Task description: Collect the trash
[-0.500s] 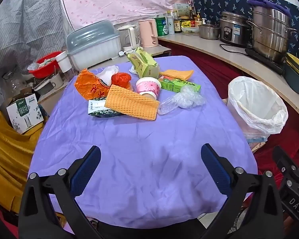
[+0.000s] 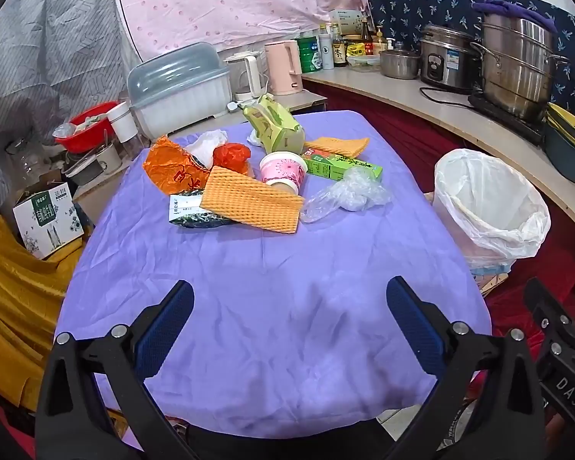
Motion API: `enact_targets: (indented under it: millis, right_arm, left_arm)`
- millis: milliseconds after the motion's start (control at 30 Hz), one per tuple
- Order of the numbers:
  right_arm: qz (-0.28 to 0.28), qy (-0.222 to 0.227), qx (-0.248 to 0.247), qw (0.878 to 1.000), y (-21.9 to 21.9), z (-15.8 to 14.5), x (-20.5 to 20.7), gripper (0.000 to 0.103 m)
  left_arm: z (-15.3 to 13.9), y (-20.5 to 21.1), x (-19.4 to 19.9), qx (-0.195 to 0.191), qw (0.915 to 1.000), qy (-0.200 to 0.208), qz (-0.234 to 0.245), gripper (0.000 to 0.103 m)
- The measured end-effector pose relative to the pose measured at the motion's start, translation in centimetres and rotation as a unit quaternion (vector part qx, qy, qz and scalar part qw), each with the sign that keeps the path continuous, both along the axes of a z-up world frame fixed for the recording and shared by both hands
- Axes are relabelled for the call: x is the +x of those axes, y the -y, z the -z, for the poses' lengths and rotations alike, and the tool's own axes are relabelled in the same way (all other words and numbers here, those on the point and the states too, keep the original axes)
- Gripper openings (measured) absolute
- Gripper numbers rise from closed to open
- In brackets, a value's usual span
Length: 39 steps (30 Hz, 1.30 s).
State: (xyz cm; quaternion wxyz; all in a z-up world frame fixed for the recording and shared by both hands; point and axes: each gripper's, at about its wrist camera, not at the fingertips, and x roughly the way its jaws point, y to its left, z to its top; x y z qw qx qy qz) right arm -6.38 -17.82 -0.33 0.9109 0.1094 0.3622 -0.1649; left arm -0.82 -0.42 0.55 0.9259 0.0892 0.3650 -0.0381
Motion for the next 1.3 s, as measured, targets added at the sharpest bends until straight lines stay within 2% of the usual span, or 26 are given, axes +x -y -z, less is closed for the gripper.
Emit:
enact_targets:
  millis: [1300]
  right_arm:
    - [-0.01, 0.001, 0.0, 1.0, -0.25, -0.02, 0.01, 0.096]
  left_arm:
    - [-0.04, -0.24, -0.41, 0.0, 1.0, 0.002, -0.001, 0.096]
